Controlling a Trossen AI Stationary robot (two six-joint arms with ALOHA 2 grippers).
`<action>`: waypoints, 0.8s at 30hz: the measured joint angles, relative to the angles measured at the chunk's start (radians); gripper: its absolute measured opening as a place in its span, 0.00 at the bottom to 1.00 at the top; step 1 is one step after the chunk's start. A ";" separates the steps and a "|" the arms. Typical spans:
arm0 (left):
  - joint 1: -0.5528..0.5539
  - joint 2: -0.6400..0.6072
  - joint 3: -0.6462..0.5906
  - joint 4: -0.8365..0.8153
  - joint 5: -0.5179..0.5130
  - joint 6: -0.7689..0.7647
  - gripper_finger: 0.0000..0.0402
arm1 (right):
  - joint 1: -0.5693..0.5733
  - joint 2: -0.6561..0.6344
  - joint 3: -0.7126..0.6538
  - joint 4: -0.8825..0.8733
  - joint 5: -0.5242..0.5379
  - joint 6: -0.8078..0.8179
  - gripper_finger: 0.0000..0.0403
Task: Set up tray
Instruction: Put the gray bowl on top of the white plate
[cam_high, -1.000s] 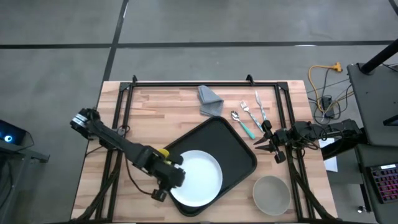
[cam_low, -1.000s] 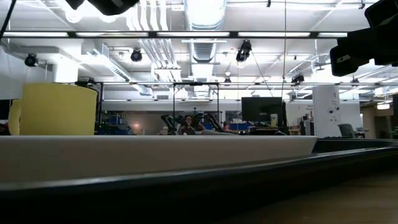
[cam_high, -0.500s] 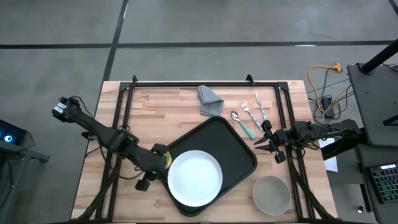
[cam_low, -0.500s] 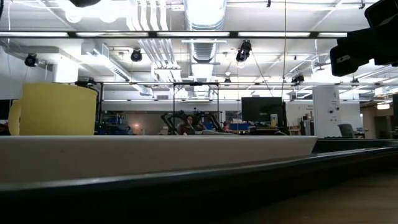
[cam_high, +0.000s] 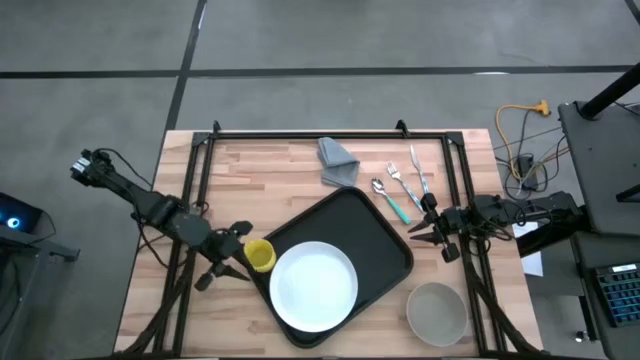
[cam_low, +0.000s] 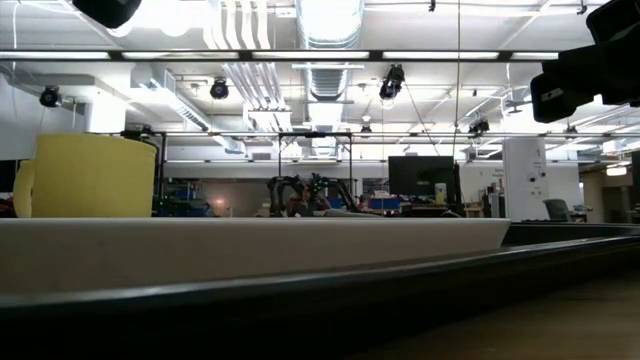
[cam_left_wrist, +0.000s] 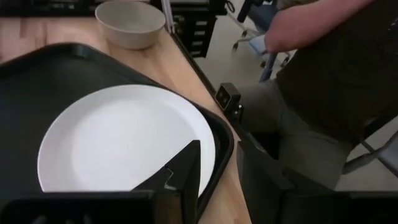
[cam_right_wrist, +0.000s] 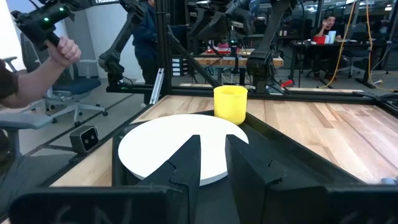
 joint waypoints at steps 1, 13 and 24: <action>0.002 -0.009 -0.009 0.010 0.000 0.002 0.22 | 0.000 0.000 0.000 0.000 0.000 0.000 0.17; 0.038 -0.059 -0.031 0.025 0.006 0.040 0.22 | 0.000 0.000 0.000 0.000 0.000 0.000 0.17; 0.038 -0.171 -0.044 0.025 0.009 0.075 0.22 | 0.000 0.000 0.000 0.000 0.000 0.000 0.17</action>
